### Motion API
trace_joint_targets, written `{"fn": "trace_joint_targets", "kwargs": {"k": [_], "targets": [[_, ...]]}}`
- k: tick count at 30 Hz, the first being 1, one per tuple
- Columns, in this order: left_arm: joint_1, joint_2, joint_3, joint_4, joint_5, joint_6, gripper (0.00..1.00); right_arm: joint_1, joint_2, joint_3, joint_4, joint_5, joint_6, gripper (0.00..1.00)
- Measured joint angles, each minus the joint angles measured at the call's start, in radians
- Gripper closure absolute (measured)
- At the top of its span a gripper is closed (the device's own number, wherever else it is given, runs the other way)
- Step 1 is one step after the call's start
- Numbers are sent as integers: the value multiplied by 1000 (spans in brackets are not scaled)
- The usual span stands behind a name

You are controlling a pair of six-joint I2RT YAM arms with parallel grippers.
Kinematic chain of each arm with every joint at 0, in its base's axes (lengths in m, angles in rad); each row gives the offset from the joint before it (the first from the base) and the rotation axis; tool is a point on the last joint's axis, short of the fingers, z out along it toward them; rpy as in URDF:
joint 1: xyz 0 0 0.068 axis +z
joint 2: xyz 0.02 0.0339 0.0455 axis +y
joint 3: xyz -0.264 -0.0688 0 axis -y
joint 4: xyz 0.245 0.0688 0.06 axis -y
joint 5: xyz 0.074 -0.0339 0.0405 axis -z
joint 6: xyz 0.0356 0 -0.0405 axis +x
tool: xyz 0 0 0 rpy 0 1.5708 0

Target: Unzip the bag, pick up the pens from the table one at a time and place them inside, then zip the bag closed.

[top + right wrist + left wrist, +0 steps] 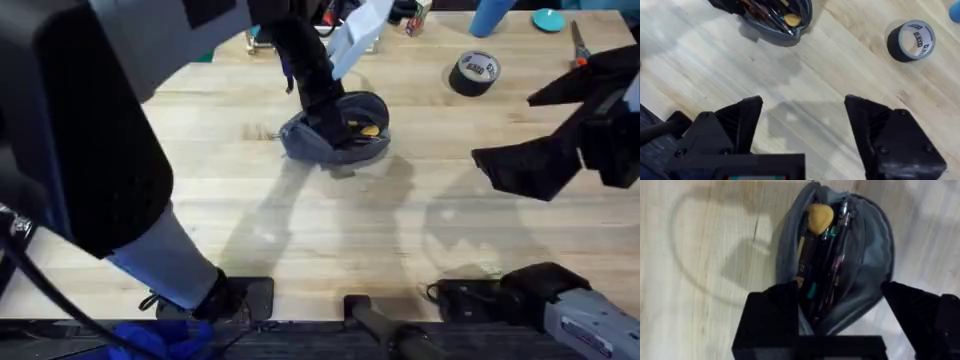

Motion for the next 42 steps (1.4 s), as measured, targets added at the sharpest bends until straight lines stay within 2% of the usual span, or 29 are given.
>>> {"fn": "trace_joint_targets", "kwargs": {"k": [10, 21, 34, 38, 42], "targets": [[9, 0, 187, -143, 4, -20, 5, 0, 0, 0, 0, 0, 0, 5], [57, -51, 257, -178, 23, -43, 5, 0, 0, 0, 0, 0, 0, 6], [155, -177, 262, -259, 25, -37, 4, 0, 0, 0, 3, 0, 0, 5], [216, -193, 262, -289, 67, 1, 5, 0, 0, 0, 16, 0, 0, 5], [309, -204, 262, -346, 145, 84, 5, 0, 0, 0, 48, -1, 22, 5]]}}
